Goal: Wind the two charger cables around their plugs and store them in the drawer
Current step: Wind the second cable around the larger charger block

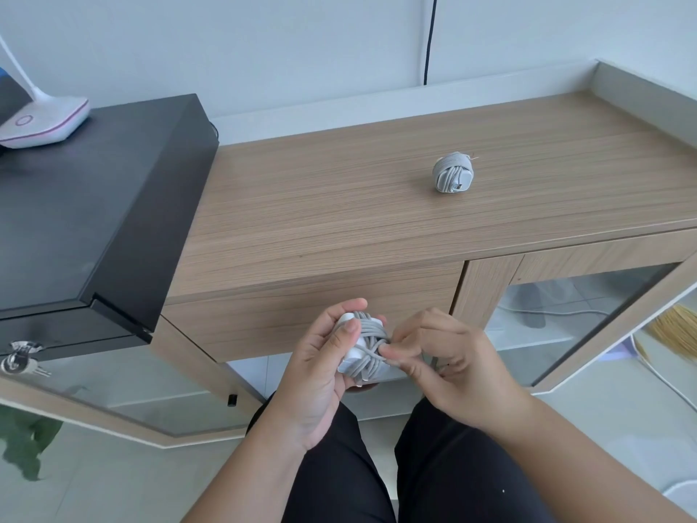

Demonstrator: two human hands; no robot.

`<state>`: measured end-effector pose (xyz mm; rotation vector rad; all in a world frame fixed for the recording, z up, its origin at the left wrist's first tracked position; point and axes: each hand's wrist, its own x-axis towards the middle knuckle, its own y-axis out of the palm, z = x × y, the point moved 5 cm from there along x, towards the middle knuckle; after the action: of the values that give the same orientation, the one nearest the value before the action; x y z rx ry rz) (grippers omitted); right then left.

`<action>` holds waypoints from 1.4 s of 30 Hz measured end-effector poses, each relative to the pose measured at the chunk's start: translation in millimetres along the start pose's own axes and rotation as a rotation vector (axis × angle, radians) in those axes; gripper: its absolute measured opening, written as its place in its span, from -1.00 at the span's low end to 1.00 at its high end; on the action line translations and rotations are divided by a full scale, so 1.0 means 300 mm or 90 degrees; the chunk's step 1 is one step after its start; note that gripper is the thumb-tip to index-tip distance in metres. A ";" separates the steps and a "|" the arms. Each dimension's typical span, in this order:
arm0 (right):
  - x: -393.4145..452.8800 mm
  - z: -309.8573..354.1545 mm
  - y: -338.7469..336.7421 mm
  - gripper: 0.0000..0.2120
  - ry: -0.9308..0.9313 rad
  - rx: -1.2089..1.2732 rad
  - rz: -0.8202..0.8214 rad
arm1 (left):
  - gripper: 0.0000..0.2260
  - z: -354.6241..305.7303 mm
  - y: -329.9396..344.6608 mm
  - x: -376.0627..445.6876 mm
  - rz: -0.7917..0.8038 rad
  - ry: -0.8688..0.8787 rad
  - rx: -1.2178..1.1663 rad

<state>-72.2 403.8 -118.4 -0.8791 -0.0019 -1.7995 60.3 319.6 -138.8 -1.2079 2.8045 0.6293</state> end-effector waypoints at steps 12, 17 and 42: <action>0.022 -0.001 -0.008 -0.97 0.206 0.047 0.005 | -0.75 -0.014 -0.001 0.009 0.020 0.047 0.040; 0.007 -0.020 0.000 -0.92 0.250 0.083 -0.009 | -0.76 -0.008 0.006 0.011 0.040 0.037 0.085; -0.034 -0.027 -0.002 -0.94 0.328 0.222 0.002 | -0.75 0.010 0.018 0.009 0.152 -0.059 0.100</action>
<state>-75.8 409.2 -129.8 -0.1586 0.0147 -1.9021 54.2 322.1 -140.0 -0.8038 2.8783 0.4507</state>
